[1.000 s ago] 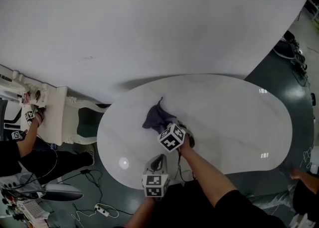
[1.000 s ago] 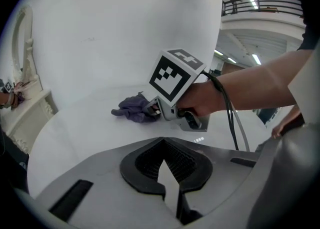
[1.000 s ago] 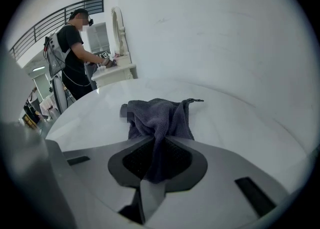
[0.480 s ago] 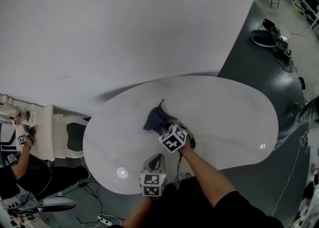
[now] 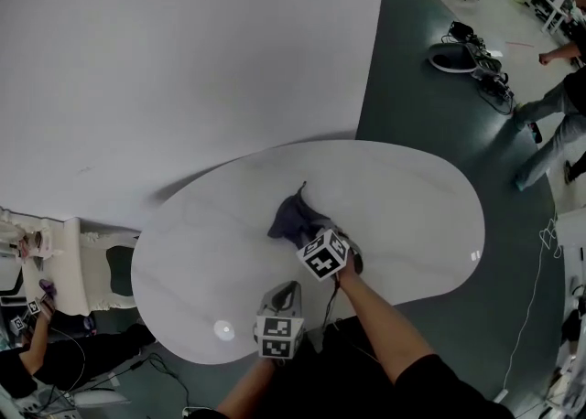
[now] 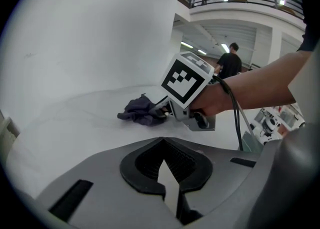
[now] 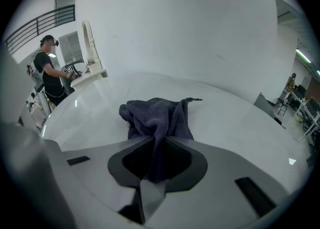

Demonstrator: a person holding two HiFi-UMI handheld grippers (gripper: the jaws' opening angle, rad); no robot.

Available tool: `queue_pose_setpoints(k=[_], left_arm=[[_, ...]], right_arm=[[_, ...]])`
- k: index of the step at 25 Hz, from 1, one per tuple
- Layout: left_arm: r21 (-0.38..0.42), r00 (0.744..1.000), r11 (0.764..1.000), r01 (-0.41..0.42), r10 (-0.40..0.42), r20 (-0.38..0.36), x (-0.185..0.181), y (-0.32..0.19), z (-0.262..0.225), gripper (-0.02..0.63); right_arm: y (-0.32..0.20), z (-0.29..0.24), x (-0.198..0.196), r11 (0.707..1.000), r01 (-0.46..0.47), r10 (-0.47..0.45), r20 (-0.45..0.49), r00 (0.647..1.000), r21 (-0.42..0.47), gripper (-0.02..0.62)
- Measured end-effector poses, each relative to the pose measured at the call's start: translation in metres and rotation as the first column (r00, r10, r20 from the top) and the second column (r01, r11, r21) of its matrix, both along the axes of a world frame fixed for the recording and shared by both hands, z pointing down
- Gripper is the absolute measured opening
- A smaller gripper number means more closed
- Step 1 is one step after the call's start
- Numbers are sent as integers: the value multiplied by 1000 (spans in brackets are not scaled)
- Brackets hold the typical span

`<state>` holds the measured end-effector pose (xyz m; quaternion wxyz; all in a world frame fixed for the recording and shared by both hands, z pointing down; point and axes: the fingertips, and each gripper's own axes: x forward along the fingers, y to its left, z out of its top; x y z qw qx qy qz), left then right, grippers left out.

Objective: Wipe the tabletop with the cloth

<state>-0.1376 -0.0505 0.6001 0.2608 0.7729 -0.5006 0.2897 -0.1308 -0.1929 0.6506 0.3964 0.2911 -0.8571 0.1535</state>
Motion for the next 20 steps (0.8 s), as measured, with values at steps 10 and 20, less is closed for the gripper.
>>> queue_pose_setpoints(k=[10, 20], left_arm=[[14, 996, 996, -85, 85, 7, 72, -10, -2, 6], [26, 989, 989, -146, 145, 14, 128, -28, -4, 6]], right_arm=[[-11, 0, 101, 996, -89, 89, -6, 996, -6, 46], [-28, 2, 199, 983, -184, 184, -16, 983, -3, 46]])
